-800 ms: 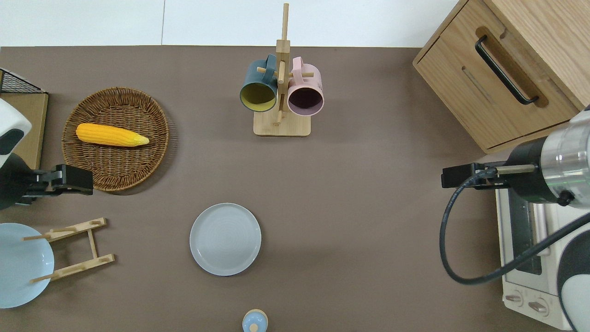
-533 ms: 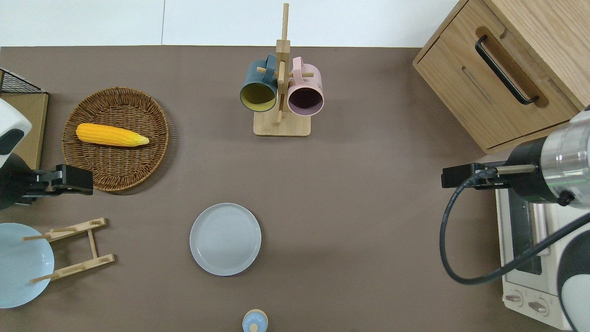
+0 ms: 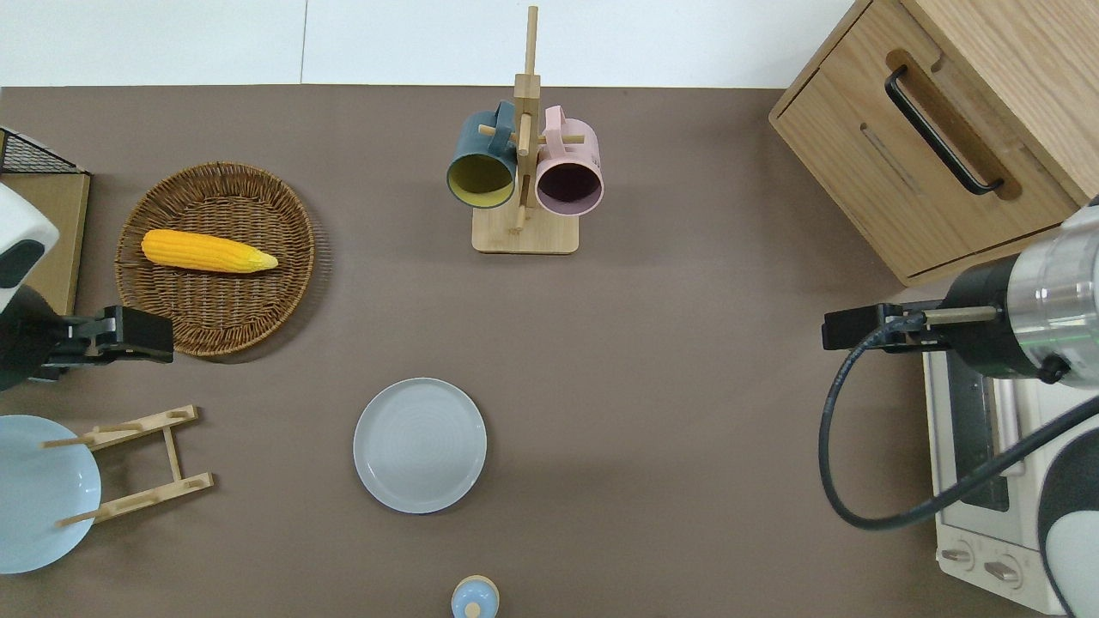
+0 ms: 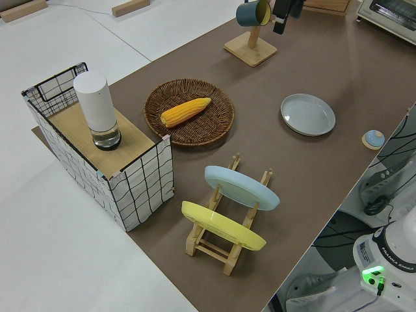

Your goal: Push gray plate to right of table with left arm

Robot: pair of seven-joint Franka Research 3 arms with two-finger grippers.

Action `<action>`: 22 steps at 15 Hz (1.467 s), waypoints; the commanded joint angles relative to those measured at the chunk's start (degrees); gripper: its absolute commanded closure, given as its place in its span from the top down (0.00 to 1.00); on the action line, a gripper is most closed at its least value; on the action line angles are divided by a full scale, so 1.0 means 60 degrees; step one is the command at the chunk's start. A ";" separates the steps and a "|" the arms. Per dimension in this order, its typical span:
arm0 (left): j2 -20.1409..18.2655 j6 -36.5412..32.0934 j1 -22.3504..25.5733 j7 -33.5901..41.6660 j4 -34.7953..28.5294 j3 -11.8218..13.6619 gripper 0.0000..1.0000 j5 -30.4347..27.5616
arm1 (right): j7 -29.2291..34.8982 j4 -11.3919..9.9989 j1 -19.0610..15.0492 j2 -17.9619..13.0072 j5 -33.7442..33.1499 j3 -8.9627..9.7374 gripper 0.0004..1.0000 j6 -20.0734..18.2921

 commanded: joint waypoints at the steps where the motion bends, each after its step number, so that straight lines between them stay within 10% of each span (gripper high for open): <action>1: -0.0062 -0.0032 0.0069 0.0001 0.0049 0.0007 0.99 -0.0264 | 0.0021 0.0135 -0.0061 0.0060 0.0153 0.0038 1.00 -0.0052; 12: -0.1086 0.1168 0.0069 0.0001 -0.1648 0.0461 0.92 -0.1217 | 0.0021 0.0135 -0.0061 0.0060 0.0153 0.0038 1.00 -0.0052; 22: -0.0575 0.2031 -0.0048 -0.0482 -0.2629 0.0388 0.89 -0.1495 | 0.0021 0.0135 -0.0061 0.0060 0.0153 0.0038 1.00 -0.0052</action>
